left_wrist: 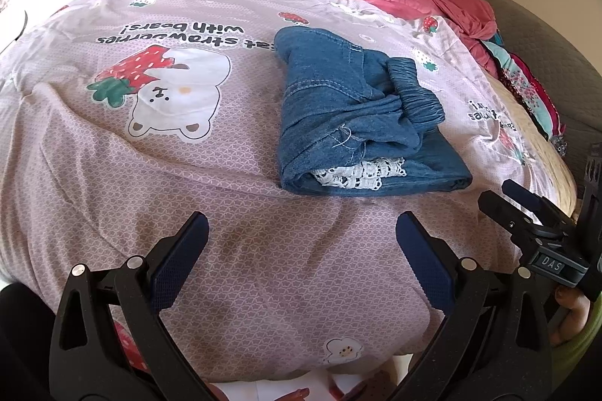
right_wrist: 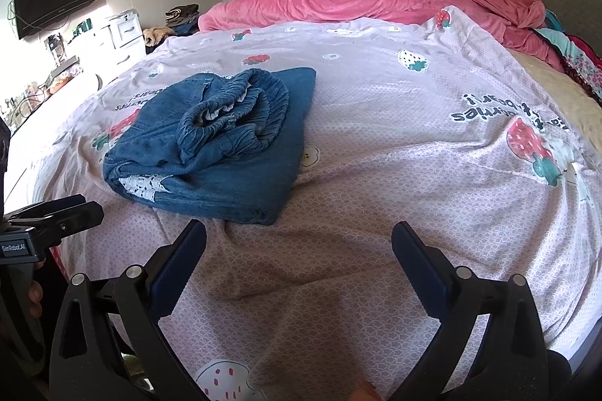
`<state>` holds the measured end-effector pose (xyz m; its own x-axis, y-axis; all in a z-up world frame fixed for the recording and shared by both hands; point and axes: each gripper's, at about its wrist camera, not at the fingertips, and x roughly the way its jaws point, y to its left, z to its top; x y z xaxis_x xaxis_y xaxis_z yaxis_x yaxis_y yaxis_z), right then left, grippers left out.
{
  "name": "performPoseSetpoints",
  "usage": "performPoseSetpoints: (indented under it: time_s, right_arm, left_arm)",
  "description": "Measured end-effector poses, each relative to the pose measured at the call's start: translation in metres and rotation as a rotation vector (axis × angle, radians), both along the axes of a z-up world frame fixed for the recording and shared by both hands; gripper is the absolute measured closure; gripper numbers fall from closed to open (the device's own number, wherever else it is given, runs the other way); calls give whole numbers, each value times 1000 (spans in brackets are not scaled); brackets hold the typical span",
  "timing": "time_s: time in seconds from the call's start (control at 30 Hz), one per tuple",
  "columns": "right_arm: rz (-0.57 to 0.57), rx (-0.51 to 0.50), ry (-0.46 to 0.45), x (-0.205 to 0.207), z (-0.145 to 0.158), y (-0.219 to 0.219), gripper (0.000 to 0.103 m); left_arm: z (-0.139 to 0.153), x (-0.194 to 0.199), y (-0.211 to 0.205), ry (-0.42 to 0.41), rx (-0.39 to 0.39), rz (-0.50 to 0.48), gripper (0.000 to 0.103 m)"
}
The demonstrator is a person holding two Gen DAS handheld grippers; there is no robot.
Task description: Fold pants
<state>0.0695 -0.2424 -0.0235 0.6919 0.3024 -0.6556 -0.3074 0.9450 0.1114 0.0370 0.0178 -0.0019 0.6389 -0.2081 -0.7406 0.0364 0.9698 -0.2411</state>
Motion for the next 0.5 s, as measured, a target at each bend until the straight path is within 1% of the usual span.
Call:
performPoseSetpoints:
  time_s: [0.5]
  right_arm:
    - [-11,-2,-1,1,1,-1,5]
  left_arm:
    - [3,-2,-1,-2,-6,1,9]
